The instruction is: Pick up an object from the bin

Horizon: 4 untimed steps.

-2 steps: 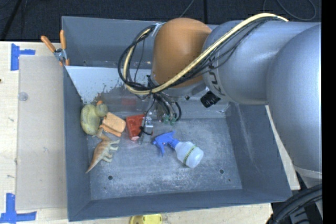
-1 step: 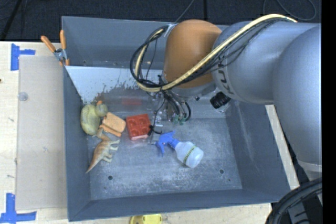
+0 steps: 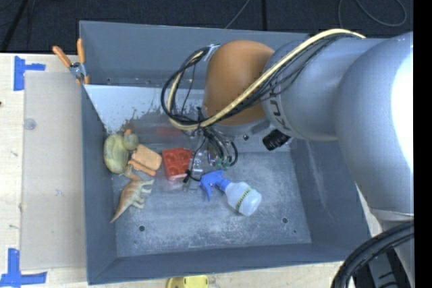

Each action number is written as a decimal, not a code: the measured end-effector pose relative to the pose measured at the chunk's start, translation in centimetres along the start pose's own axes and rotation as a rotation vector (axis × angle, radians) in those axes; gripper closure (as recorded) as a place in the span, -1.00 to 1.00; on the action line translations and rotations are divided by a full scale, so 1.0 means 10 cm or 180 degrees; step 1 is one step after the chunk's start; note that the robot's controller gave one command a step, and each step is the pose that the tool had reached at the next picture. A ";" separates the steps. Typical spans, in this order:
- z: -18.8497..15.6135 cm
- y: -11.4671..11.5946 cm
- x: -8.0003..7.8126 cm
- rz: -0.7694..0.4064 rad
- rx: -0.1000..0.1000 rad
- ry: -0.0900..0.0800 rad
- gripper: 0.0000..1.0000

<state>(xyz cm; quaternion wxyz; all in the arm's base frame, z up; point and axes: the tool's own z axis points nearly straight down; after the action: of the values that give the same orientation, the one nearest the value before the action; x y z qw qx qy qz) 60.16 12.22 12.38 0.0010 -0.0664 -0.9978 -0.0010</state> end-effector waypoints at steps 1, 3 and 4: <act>0.33 -0.04 0.04 0.0546 0.0014 -0.0008 1.00; 0.09 -0.11 0.14 0.0374 0.0027 0.0023 1.00; -0.13 -0.08 0.02 0.0355 0.0005 -0.0033 1.00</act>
Offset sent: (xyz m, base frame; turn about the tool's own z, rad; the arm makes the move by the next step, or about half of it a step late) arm 0.0000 0.0000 0.0000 0.0000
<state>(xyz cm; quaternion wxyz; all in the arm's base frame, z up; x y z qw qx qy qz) 59.82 11.42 13.63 -0.0040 -0.1219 -0.9925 0.0002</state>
